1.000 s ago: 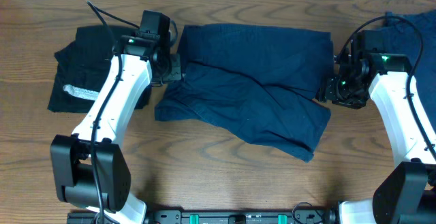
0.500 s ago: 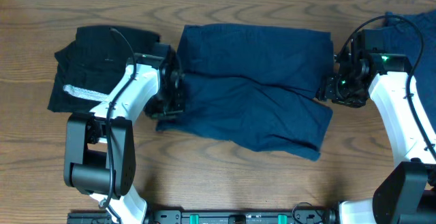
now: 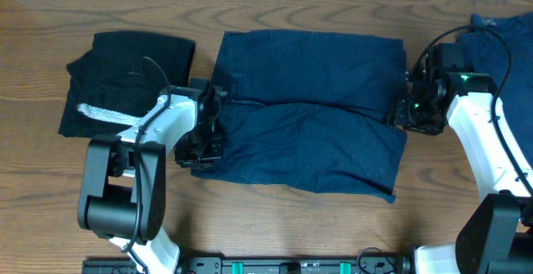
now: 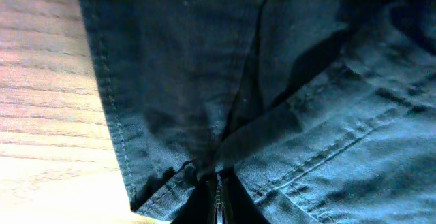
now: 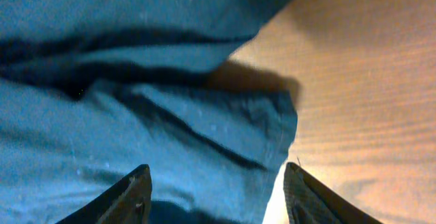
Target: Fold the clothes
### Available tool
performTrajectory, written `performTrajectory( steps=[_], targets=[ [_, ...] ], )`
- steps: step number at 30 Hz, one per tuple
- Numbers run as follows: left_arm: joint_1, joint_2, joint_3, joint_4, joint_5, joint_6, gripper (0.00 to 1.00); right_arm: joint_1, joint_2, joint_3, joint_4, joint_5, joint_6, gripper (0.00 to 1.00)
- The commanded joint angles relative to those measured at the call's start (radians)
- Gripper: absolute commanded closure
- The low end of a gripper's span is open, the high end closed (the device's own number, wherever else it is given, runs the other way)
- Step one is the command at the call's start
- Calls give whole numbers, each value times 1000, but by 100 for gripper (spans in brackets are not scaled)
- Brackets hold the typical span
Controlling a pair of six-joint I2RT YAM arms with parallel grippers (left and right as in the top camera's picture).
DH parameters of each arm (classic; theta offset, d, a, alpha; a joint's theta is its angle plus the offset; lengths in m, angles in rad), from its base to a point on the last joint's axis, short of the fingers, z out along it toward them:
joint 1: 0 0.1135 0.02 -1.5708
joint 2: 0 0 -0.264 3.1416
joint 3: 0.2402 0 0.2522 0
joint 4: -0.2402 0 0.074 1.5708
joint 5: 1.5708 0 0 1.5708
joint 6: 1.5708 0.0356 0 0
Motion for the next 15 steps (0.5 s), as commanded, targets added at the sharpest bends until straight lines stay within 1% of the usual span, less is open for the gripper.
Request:
performTrajectory(
  steps=[1,4,6,7,11,15],
  targets=[
    [3,-83,7,15,-18,-6,94,-7,7,-14,41,7,-4,40],
    [3,-183,38,19,-18,-6,94,-13,16,-15,67,6,-31,40],
    [3,-262,61,29,-18,-6,94,-28,29,-16,74,5,-38,36],
    [3,-303,71,43,-18,-6,94,-39,38,-16,76,2,-38,36],
    [3,-461,79,159,-18,-6,94,-108,98,-17,66,-68,-38,36],
    [3,-545,79,262,-18,-6,93,-183,178,-19,49,-189,-38,38]
  ],
)
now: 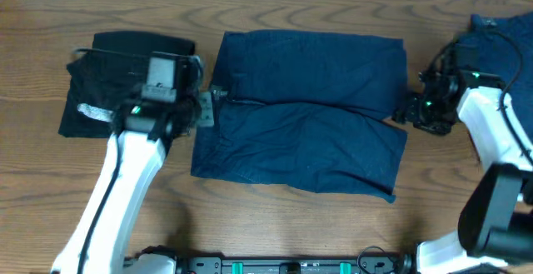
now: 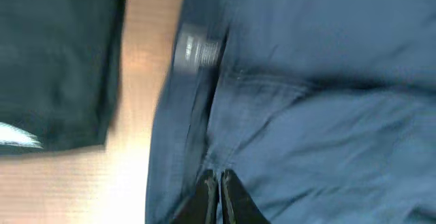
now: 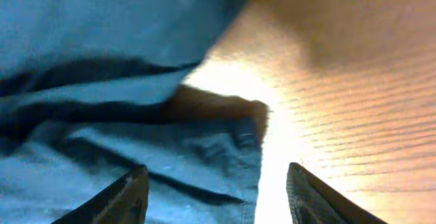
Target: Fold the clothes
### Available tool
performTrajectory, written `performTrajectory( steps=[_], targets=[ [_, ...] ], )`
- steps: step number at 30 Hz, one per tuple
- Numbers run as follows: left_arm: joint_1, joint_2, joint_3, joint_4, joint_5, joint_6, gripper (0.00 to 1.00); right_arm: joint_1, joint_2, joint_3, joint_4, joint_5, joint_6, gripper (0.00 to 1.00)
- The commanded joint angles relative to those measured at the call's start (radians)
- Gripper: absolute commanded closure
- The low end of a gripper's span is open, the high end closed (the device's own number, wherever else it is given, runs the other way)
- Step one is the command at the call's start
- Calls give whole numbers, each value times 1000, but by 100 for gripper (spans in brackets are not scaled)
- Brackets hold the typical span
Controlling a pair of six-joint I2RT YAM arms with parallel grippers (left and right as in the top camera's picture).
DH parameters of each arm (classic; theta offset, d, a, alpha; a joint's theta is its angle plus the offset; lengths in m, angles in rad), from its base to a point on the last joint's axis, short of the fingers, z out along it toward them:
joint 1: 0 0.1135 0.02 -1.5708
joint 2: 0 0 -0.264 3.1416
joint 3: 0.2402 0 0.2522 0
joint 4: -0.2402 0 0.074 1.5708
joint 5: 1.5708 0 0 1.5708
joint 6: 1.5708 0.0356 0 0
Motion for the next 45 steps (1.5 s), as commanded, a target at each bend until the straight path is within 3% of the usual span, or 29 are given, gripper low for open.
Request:
performTrajectory(
  steps=[1,10,18,24,28,36,45],
  targets=[
    [3,-40,11,46,-12,-6,93,-63,72,-13,-13,-152,-11,37],
    [3,0,10,51,-12,-6,93,-169,135,-38,0,-338,-10,30],
    [3,19,10,47,-12,-6,93,-192,135,-140,115,-424,16,38],
    [3,19,10,47,-12,-5,93,-201,135,-146,169,-433,32,59],
    [3,19,10,45,-12,-6,93,-223,135,-146,176,-404,32,99],
    [3,19,10,55,-12,-5,93,-231,135,-135,278,-376,35,99],
    [3,19,10,57,-12,-5,93,-230,135,-128,475,-155,-11,99]
  ],
)
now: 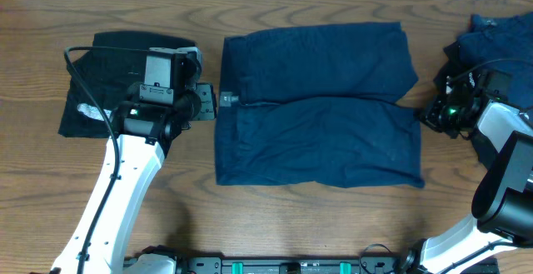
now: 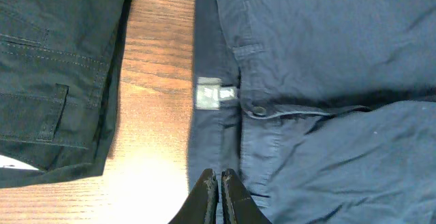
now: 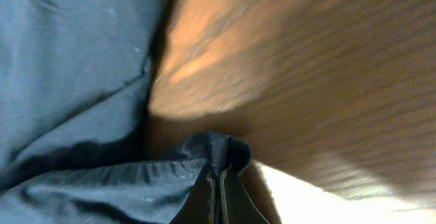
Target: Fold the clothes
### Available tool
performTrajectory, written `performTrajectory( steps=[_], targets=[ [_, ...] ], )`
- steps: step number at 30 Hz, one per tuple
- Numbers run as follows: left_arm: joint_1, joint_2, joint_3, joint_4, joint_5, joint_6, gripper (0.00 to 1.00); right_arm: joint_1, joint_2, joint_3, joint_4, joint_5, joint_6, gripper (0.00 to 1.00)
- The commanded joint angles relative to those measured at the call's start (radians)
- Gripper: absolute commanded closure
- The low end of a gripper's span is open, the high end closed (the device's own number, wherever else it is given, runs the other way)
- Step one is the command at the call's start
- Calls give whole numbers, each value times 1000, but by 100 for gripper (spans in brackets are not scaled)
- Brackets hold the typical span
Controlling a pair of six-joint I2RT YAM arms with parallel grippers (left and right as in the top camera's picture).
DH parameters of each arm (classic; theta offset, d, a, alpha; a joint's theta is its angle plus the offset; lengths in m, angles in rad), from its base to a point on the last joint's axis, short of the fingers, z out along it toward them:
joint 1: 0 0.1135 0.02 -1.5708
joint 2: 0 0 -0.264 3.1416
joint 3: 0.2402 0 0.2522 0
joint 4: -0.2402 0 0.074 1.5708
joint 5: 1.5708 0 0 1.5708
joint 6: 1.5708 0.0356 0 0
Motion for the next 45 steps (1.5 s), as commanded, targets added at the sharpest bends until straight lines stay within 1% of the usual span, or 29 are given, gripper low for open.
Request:
performTrajectory(
  steps=[1,3,4,5,8,12,16,18,20,21,25,27,30,31,32,34,36,41,45],
  targets=[
    [3,6,9,5,-12,-5,93,-10,6,15,32,95,-31,99],
    [3,6,9,13,-12,-5,93,-6,6,15,62,94,-47,97],
    [3,6,9,22,-12,-5,93,-5,5,16,75,94,-46,89],
    [3,6,9,30,-12,-5,93,-5,4,16,91,82,-46,84],
    [3,6,9,53,-11,-5,93,-5,-5,53,98,6,-46,63],
    [2,9,9,60,-2,-6,93,2,-10,132,73,-68,-45,61],
    [-11,47,-5,60,0,-6,93,27,-10,194,-57,-67,-46,67],
    [-27,97,-9,61,18,-17,93,52,-10,196,-123,-66,-47,84],
    [-39,151,-9,80,64,-17,93,80,-8,190,-183,-52,-57,94],
    [-43,178,-9,95,86,-17,93,94,-8,185,-207,-32,-56,95],
    [-48,283,-9,159,156,-17,93,145,-8,163,-247,144,-56,96],
    [-47,324,-9,169,156,-17,93,164,-8,151,-248,222,-56,96],
    [-32,352,-9,169,156,-17,93,172,-8,141,-247,237,-56,95],
    [-26,357,-9,172,156,-17,90,172,-8,139,-244,237,-56,95],
    [-19,363,-9,177,156,-17,78,172,-8,138,-240,237,-56,95],
    [-3,381,-9,190,158,-17,59,172,-8,138,-230,237,-56,95],
    [7,403,-9,195,175,-16,49,172,-8,138,-223,237,-56,94],
    [16,468,-9,236,373,-16,48,172,-8,137,-229,237,-56,92],
    [14,513,-9,265,449,-17,48,172,-8,129,-225,237,-56,92]
  ],
)
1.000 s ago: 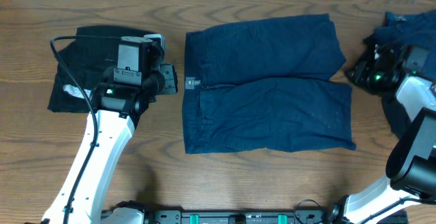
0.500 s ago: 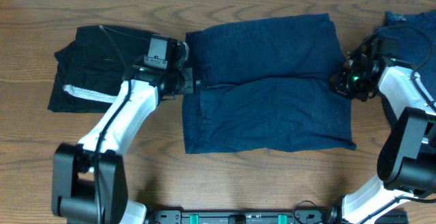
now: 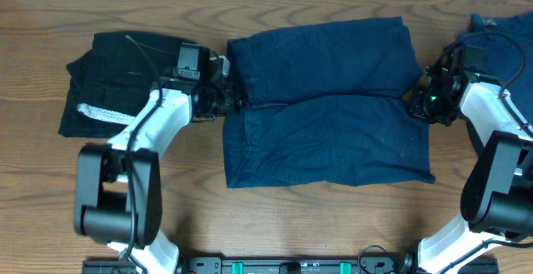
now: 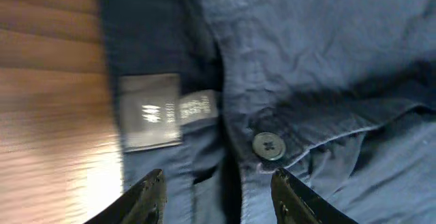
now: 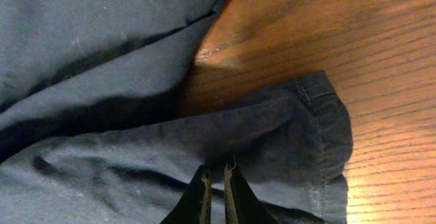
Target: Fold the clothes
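Navy shorts (image 3: 325, 116) lie flat across the middle of the table, two layers split by a crosswise seam. My left gripper (image 3: 226, 101) is at their left end, the waistband. In the left wrist view it (image 4: 221, 200) stands open over the grey label (image 4: 150, 112) and the button (image 4: 268, 145). My right gripper (image 3: 419, 105) is at the right end. Seen from the right wrist, it (image 5: 216, 183) is nearly closed, pinching the cloth by the leg hem (image 5: 327, 135).
A folded black garment (image 3: 125, 82) lies at the left, close to my left arm. Another dark blue garment (image 3: 500, 32) is heaped at the right edge behind my right arm. Bare wooden table (image 3: 250, 224) runs along the front.
My left gripper was shut on the waistband and is now open, closer over the label and button. My right gripper has moved a little left, still pinching the hem. The shorts sit slightly further right.
First my left gripper was shut on the waistband while the right stood open around the leg hem, the shorts skewed. Then the left had risen, still shut. Later both were shut, with the shorts straighter and further right. Now the left is open.
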### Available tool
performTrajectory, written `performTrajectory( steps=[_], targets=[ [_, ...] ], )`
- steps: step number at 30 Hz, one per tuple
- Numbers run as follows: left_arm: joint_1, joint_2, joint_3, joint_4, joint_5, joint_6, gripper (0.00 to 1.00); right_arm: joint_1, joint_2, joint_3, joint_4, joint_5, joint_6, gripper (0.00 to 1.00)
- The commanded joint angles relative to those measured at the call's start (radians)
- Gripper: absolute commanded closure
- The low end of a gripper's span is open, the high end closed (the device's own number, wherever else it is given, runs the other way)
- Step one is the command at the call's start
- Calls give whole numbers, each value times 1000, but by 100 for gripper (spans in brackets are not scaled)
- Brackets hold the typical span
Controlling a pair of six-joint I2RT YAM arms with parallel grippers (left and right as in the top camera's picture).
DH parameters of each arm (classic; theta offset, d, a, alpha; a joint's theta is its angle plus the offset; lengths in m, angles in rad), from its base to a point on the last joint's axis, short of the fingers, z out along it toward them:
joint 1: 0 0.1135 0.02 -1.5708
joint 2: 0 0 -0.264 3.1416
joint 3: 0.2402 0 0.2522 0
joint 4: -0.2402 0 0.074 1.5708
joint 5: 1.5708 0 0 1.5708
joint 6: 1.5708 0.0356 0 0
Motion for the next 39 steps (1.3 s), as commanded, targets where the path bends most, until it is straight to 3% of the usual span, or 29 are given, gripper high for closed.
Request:
performTrajectory(
  steps=[1,26,28,32,39],
  targets=[
    [-2,33,-8,11,117,5,48,4,-6,-16,2,8,-7,91],
    [-26,77,-34,11,191,5,49,5,-6,-18,6,8,-7,82],
    [-28,77,-34,12,238,5,55,5,-6,-18,5,8,-8,80],
    [-23,76,-34,4,343,5,93,5,-6,-18,2,23,-8,78],
    [2,61,-34,-60,402,10,95,5,-6,-18,-15,13,-37,77]
  ],
)
